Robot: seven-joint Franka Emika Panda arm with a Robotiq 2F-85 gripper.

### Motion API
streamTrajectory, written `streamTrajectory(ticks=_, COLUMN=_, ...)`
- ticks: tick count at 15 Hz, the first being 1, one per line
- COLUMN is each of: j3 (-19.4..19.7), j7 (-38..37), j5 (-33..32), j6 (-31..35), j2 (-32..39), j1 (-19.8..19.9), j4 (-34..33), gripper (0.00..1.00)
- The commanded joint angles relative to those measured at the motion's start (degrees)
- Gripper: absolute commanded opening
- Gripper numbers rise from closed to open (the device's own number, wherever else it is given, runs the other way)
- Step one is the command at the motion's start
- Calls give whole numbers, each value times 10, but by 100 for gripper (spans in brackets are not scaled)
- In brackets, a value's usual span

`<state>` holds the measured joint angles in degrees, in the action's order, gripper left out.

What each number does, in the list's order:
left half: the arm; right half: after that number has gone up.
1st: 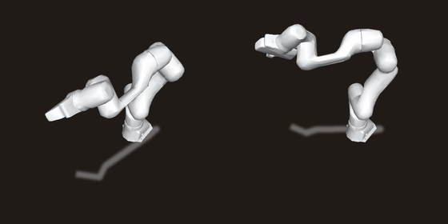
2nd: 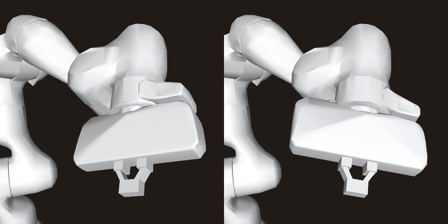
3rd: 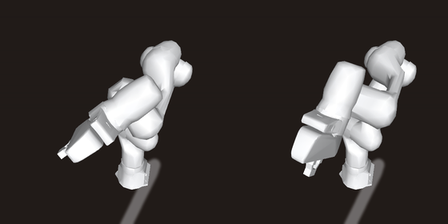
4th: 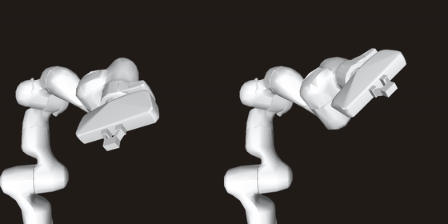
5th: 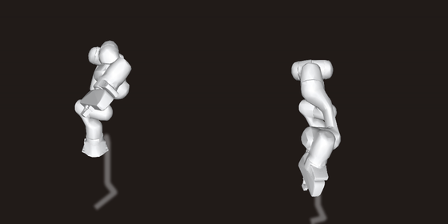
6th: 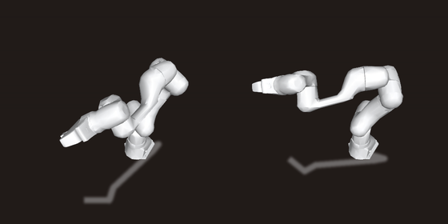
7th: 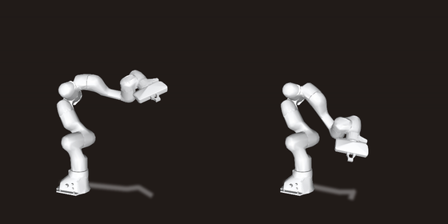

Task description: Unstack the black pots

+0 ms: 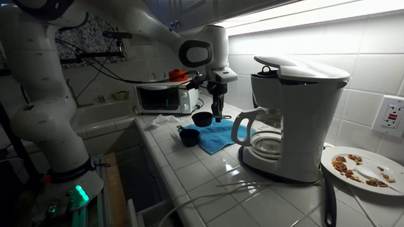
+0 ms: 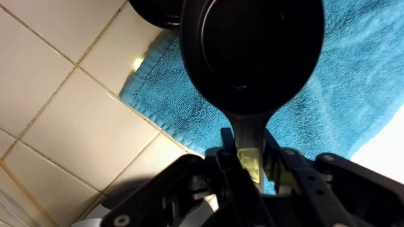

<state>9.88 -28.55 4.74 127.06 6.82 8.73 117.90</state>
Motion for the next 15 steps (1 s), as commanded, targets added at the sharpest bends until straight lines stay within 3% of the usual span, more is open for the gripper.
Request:
streamTrajectory(ticks=1, j3=-1, j7=-13, j5=22, j6=-1, j2=52, j1=-3, j4=-42, gripper=8)
streamTrajectory(ticks=7, j3=2, j7=-38, j5=24, j6=9, j2=97, j1=-8, j4=-68, gripper=8)
streamTrajectory(ticks=8, j3=2, j7=-41, j5=26, j6=8, j2=102, j1=-8, j4=-70, gripper=49)
streamTrajectory(ticks=10, j3=1, j7=-42, j5=31, j6=4, j2=105, j1=-8, j4=-73, gripper=56)
streamTrajectory(ticks=15, j3=1, j7=-57, j5=27, j6=-1, j2=65, j1=-16, j4=-56, gripper=91)
